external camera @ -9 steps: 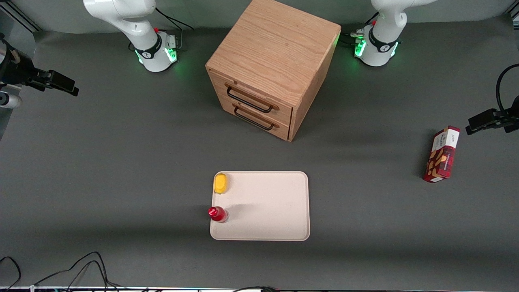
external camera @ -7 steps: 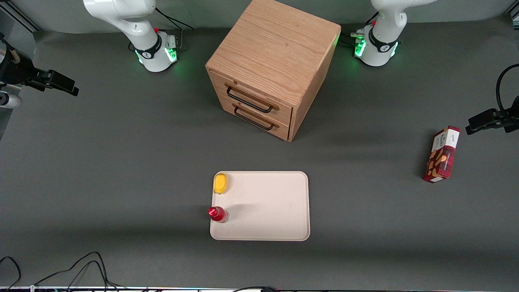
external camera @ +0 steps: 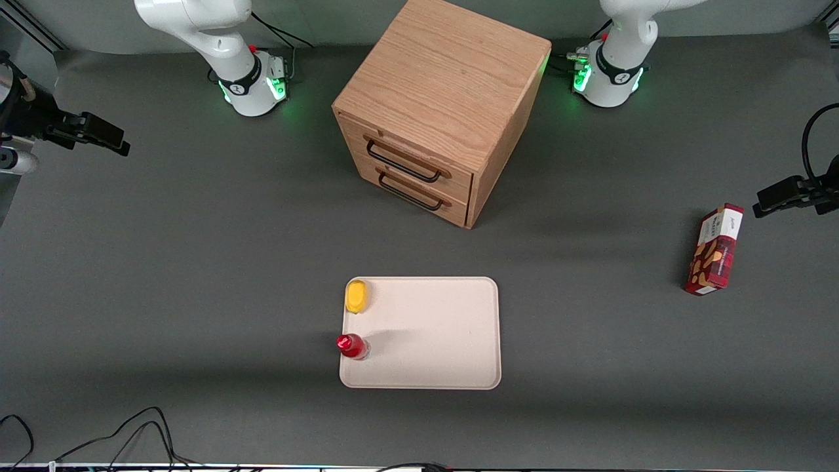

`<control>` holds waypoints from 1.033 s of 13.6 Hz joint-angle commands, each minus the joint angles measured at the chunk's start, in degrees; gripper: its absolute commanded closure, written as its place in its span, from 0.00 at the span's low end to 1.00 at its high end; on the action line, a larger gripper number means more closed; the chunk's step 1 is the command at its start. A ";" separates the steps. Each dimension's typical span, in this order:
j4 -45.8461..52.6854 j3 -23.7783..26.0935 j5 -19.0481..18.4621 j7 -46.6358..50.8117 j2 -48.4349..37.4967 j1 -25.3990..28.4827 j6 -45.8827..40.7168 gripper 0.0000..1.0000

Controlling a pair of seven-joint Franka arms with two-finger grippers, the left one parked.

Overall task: Open upper drawer
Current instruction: 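Move the right gripper toward the black handle of the upper drawer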

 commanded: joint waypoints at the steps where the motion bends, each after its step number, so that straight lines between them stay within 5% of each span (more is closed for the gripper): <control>1: 4.74 4.46 2.04 -3.72 0.88 1.11 -4.65 0.00; 5: 7.03 9.04 9.24 -5.12 2.02 1.37 -6.87 0.00; 9: 7.04 12.56 16.80 -30.13 6.66 1.29 -6.88 0.00; 11: 7.21 12.92 21.89 -33.96 10.09 1.46 -5.91 0.00; 14: 7.13 21.07 21.66 -33.88 15.72 1.55 1.53 0.00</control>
